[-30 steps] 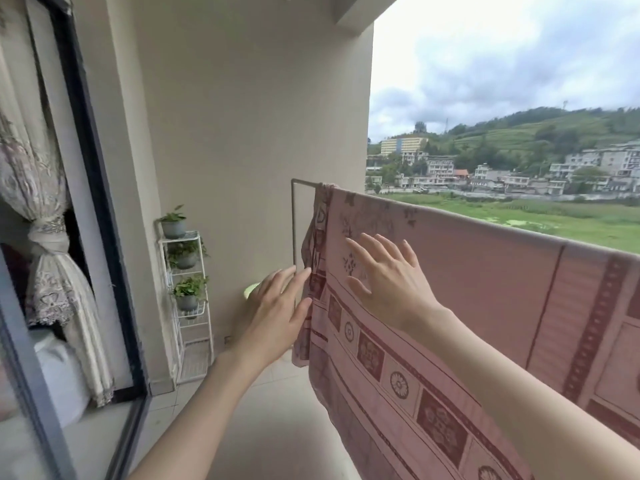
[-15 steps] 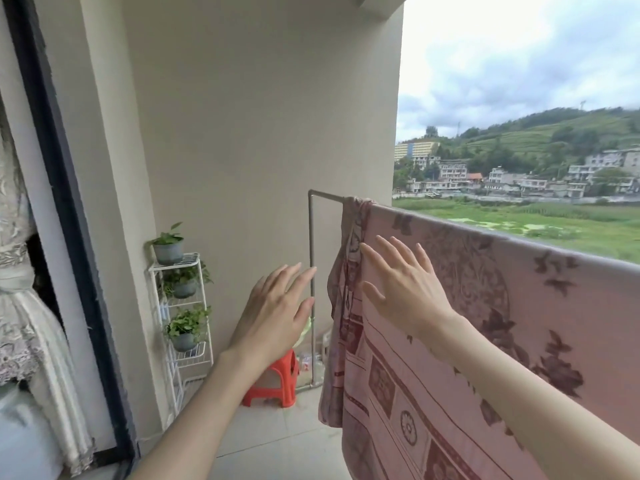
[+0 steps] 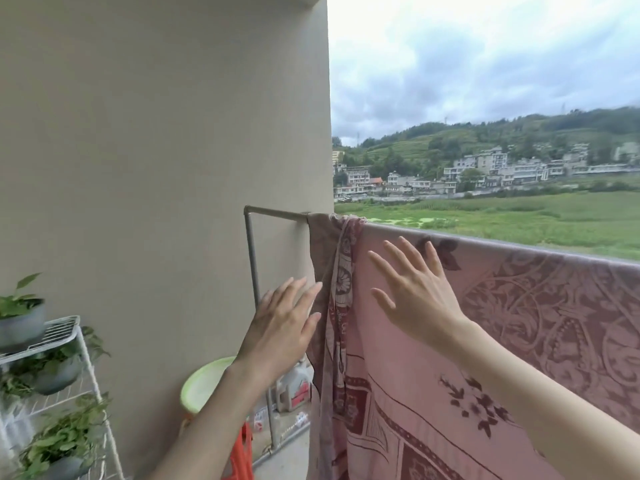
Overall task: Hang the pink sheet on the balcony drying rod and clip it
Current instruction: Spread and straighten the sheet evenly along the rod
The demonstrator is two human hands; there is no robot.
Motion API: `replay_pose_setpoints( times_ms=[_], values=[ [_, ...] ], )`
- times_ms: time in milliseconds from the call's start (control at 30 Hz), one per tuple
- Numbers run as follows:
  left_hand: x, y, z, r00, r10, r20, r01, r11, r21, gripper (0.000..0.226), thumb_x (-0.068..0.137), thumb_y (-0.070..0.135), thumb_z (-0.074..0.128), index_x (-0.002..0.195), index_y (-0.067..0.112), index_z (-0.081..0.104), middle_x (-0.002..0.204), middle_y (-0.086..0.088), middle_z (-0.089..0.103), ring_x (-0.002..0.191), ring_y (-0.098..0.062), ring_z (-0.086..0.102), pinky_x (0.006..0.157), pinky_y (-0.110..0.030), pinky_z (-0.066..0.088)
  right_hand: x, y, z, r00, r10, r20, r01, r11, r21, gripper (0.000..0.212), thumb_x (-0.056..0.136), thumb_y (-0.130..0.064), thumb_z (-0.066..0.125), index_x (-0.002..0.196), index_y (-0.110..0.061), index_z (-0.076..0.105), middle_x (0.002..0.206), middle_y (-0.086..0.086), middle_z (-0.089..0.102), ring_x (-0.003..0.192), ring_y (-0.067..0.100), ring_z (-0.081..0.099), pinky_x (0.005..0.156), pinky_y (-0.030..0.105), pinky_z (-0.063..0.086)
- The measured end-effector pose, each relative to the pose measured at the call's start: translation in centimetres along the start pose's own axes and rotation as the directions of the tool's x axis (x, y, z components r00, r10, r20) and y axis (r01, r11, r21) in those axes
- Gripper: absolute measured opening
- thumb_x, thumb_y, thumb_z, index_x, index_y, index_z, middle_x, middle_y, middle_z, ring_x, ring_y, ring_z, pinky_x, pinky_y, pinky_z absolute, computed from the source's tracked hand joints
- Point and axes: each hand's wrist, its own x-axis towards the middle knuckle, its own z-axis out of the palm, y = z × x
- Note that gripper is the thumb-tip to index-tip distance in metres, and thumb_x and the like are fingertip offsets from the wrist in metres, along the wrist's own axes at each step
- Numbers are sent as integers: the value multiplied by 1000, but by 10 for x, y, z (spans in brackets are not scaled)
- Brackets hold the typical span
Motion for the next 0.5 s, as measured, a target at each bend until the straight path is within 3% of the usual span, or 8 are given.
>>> replay_pose_setpoints(
  times_ms=[133,300,400,500],
  values=[
    [54,-52,35,996,86,-16,-86,994,-66,46,94,31,40,139,21,36,143,-7,39,134,-22,34,109,-38,27,45,-4,25,993,117,-9,-117,992,-49,59,94,-44,36,147,-25,19,157,6,15,146,25,0,117,50,-6],
    [105,-72,81,982,191,-9,-190,970,-150,48,95,31,40,141,24,30,148,-3,31,137,-19,28,111,-36,24,86,3,54,978,209,-1,-208,974,-92,57,94,-41,39,146,-24,22,155,5,21,145,26,7,117,50,-3],
    [134,-81,110,978,206,-43,-211,963,-170,48,93,28,47,139,21,36,144,-6,38,132,-23,37,108,-39,29,115,6,71,979,197,-52,-199,978,-57,52,94,-35,44,143,-22,32,151,4,32,143,25,20,116,45,10],
    [167,-90,136,975,201,-95,-213,965,-151,48,88,23,57,134,18,44,137,-10,47,124,-27,47,103,-43,37,142,16,87,967,238,-93,-246,966,-79,46,93,-34,48,136,-19,42,137,7,50,128,27,43,104,42,32]
  ],
)
